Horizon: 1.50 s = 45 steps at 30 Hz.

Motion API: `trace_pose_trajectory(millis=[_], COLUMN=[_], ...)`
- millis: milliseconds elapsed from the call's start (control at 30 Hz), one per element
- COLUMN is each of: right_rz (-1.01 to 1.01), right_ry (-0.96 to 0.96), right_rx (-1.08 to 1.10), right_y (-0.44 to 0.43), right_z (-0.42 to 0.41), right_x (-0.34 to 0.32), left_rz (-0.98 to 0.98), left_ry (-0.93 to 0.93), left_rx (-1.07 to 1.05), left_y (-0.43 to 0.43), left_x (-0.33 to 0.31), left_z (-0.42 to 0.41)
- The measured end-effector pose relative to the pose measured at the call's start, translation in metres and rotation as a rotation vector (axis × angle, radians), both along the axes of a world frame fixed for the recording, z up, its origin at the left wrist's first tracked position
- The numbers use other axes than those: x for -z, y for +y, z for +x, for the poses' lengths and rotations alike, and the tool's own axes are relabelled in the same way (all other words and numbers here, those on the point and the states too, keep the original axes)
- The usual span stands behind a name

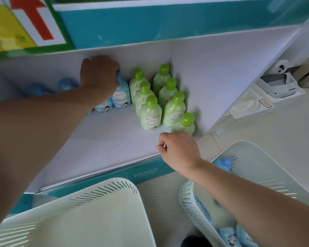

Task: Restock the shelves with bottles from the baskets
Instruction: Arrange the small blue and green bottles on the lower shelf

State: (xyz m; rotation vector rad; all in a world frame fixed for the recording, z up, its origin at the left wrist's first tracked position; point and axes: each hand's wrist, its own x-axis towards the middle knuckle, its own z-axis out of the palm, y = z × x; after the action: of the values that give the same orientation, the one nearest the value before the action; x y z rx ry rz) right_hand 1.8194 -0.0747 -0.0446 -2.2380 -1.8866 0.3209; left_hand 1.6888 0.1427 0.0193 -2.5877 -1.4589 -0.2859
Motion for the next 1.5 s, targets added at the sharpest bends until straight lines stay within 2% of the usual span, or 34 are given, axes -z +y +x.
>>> trace_pose_trajectory(millis=[367,533,700,800,967,1200,1367,1500], right_rz=[0.008,-0.002,-0.014,-0.027,-0.134,-0.355,-0.546,-0.654], right_ry=[-0.008,-0.035,-0.047,-0.048,-0.036,-0.035,-0.004,0.016], right_rx=[-0.013,-0.020,0.005,0.032,0.113,0.287,0.359,0.367], right_y=[-0.002,-0.009,-0.029,-0.048,-0.094,-0.174,-0.218,-0.243], right_z=[-0.002,0.002,0.009,0.017,0.043,0.090,0.121,0.142], right_x=[-0.003,-0.014,-0.029,-0.037,-0.048,-0.036,-0.008,0.026], left_rz=[-0.001,0.018,-0.093,-0.171,-0.326,-0.276,-0.329,-0.452], left_ry=[0.012,0.095,0.210,0.151,0.135,0.282,0.295,0.453], left_rx=[-0.031,-0.059,-0.109,-0.151,0.025,0.449,0.685,0.767], left_y=[-0.006,-0.021,-0.057,-0.094,-0.156,-0.228,-0.275,-0.303], left_x=[0.002,-0.004,-0.016,-0.021,-0.027,-0.017,0.009,0.050], left_z=[-0.005,-0.013,-0.013,-0.008,0.001,0.064,0.115,0.141])
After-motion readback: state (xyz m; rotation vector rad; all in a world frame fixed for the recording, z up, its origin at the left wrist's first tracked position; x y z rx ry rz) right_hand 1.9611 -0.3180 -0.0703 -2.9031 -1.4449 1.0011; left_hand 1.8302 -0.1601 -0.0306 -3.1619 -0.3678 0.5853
